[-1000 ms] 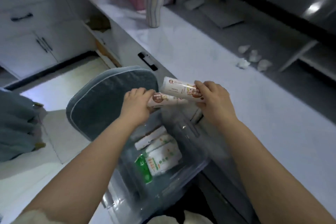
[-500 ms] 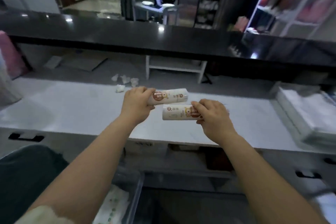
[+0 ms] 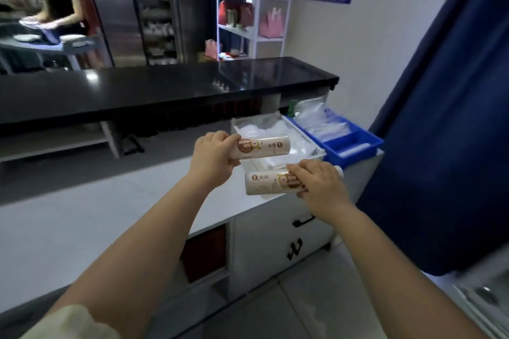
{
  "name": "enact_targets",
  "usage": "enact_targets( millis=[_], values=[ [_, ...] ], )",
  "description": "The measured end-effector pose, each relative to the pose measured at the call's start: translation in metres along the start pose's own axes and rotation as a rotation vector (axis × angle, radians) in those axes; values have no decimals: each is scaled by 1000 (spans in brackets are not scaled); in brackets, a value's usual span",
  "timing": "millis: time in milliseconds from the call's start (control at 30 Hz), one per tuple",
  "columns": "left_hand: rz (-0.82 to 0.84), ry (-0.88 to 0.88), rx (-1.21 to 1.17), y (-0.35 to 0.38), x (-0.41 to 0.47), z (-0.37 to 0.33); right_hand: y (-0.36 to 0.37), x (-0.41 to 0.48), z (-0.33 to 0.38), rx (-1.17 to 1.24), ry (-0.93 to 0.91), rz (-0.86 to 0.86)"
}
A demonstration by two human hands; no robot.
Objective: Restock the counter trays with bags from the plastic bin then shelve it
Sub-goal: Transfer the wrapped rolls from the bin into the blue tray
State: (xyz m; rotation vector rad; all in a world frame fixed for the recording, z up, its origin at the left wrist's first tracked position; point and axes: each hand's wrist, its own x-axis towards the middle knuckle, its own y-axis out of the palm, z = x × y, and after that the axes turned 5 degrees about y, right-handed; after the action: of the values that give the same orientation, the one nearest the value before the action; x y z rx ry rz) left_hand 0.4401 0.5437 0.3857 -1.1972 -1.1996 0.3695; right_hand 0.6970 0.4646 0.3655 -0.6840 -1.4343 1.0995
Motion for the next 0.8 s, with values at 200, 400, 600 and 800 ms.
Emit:
enact_targets(
  millis=[200,400,600,800],
  values=[
    [5,4,-64,82,84,-108,-11,-14,-145,-56,84,-12],
    [34,-49,-62,145,141,-145,21,3,-228,-40,107,-21],
    [62,-46,-94,209,211,-133,74,55,-283,-30,153,68],
    [121,-58,-141,275,305,-114,112,132,-340,-76,215,169]
  ],
)
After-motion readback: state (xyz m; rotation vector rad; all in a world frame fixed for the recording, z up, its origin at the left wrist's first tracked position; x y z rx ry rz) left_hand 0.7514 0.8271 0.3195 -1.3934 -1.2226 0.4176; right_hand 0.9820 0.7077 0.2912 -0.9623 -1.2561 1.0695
